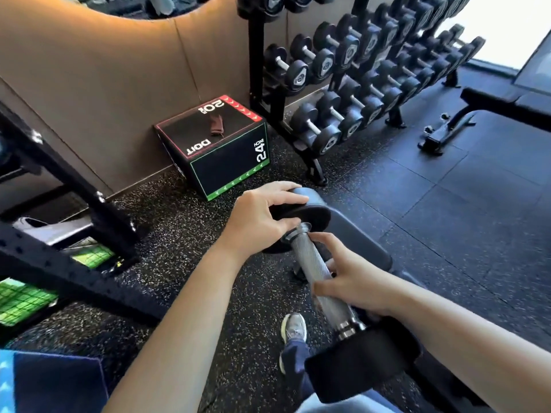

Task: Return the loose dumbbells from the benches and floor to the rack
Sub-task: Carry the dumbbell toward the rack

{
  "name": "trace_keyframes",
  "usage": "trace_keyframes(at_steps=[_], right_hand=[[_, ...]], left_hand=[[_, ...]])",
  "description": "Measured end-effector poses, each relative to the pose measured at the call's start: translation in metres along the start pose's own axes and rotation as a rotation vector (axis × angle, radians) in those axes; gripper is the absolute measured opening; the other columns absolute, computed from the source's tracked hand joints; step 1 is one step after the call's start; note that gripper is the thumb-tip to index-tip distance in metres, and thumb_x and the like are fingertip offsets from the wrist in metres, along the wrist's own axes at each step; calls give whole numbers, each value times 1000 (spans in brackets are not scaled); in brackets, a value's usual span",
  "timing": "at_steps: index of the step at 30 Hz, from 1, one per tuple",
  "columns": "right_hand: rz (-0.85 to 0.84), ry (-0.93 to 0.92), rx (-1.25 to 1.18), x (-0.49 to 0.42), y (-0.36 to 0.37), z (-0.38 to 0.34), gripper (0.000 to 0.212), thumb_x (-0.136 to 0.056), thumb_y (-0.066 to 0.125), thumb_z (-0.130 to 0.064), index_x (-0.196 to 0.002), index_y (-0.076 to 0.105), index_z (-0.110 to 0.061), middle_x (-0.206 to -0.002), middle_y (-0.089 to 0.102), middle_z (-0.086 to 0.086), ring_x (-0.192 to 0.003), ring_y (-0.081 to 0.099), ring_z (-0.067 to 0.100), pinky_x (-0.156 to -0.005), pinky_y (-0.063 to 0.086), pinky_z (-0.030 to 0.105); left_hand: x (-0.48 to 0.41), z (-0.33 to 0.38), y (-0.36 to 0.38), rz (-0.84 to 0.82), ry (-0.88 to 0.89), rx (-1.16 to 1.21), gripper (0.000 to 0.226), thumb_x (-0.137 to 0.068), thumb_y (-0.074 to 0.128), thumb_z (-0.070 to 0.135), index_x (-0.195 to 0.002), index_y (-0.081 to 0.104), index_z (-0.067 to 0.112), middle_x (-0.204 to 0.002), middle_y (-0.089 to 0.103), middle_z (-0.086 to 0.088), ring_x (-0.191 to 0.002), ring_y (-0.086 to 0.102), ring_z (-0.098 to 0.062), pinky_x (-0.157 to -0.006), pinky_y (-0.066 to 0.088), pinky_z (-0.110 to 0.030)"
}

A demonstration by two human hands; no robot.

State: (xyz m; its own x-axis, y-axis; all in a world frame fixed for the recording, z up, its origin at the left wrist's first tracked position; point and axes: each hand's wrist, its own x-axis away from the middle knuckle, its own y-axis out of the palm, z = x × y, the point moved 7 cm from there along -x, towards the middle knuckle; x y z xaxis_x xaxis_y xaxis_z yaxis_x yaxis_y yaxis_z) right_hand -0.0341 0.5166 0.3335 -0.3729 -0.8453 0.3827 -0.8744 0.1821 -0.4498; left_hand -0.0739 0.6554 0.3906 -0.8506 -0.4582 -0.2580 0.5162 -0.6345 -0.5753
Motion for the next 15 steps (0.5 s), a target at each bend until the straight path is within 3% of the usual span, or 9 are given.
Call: trace_keyframes(at_steps=[2, 4, 5, 7, 9, 12, 15], right_hand=[[8, 11, -14, -40, -17, -3, 76, -75, 63, -8, -135, 22, -31, -88, 62, 13, -53, 55, 12, -46, 43, 22], [24, 27, -40, -80, -35, -8, 76, -76, 63, -7, -134, 22, -33, -97, 63, 16, -70, 65, 27, -60, 55, 36], [33, 39, -46, -98, -43, -10, 76, -76, 63, -7, -134, 22, -34, -99, 63, 16, -77, 66, 33, -68, 56, 43], [48, 54, -66, -132, -60, -17, 75, -77, 62, -6, -132, 21, -36, -97, 63, 20, -75, 66, 35, -68, 54, 47], [68, 46, -86, -164, -77, -22, 74, -77, 61, -5, -132, 21, -34, -91, 63, 20, -65, 61, 26, -60, 53, 40], [84, 34, -49, -204, -99, -31, 75, -77, 63, -7, -135, 22, -28, -88, 54, 4, -57, 49, 5, -46, 39, 10], [81, 69, -111, -238, -116, -36, 77, -77, 63, -6, -136, 20, -30, -98, 51, 6, -61, 52, 8, -51, 42, 14]], left_hand=[[-39, -19, -3, -3, -10, 1, 38, -65, 76, 1, -96, 71, 23, -114, 62, 5, -108, 54, -2, -99, 37, -15], [-80, -37, -7, -11, -17, 5, 38, -65, 76, 0, -96, 71, 22, -114, 61, 7, -108, 54, -2, -98, 37, -14], [-100, -45, -9, -17, -18, 4, 38, -65, 75, 0, -96, 71, 22, -114, 61, 8, -107, 54, 0, -97, 36, -12], [-137, -60, -12, -22, -22, -1, 39, -65, 75, -1, -96, 71, 22, -113, 59, 10, -106, 52, 4, -96, 35, -9], [-170, -74, -17, -16, -29, 10, 39, -65, 74, -2, -96, 71, 22, -113, 57, 13, -106, 50, 6, -94, 34, -6], [-213, -92, -22, -8, -29, 56, 39, -64, 73, -6, -95, 71, 17, -111, 58, 10, -103, 51, 7, -90, 35, -3], [-252, -109, -21, -26, -32, 87, 39, -64, 73, -8, -94, 71, 17, -109, 57, 15, -101, 50, 14, -88, 35, -2]])
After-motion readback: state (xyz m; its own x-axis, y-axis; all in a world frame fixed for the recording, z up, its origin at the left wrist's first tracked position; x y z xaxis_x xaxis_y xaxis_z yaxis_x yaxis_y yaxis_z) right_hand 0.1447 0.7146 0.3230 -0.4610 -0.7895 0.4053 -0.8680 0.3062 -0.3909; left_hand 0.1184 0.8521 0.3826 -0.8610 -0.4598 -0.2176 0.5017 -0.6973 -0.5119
